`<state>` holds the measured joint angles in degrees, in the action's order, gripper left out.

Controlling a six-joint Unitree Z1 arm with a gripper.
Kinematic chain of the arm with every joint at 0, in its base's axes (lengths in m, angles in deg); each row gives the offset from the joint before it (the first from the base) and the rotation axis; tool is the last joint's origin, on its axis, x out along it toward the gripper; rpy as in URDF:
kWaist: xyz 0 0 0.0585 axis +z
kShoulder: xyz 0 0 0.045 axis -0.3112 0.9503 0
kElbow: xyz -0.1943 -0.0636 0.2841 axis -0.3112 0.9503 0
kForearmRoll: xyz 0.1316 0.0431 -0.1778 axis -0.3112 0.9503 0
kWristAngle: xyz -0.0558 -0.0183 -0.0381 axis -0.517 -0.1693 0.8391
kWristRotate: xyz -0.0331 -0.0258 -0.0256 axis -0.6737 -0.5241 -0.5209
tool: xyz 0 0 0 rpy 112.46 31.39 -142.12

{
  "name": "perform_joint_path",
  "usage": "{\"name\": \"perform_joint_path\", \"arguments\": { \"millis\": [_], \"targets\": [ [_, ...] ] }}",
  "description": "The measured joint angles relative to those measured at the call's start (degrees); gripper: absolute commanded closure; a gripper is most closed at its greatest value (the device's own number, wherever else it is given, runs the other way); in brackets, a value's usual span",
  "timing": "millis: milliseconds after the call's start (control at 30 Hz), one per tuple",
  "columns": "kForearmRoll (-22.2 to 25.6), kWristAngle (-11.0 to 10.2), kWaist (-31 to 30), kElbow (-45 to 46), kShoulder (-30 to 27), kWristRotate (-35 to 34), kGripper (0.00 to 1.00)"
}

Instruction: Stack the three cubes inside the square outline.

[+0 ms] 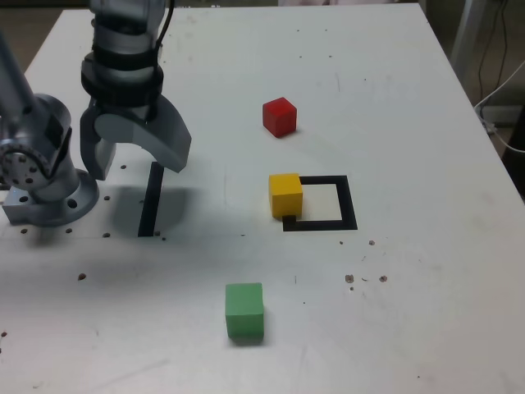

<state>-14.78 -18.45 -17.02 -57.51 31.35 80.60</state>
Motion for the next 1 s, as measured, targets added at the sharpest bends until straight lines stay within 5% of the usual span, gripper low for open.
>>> {"name": "perform_joint_path", "arguments": {
  "millis": [667, 1000],
  "targets": [
    [1.0, -0.4, 0.0, -2.2, 0.4, -0.1, 0.01],
    [3.5, -3.0, 0.5, -15.4, 8.6, 0.3, 0.01]
  ]
}}
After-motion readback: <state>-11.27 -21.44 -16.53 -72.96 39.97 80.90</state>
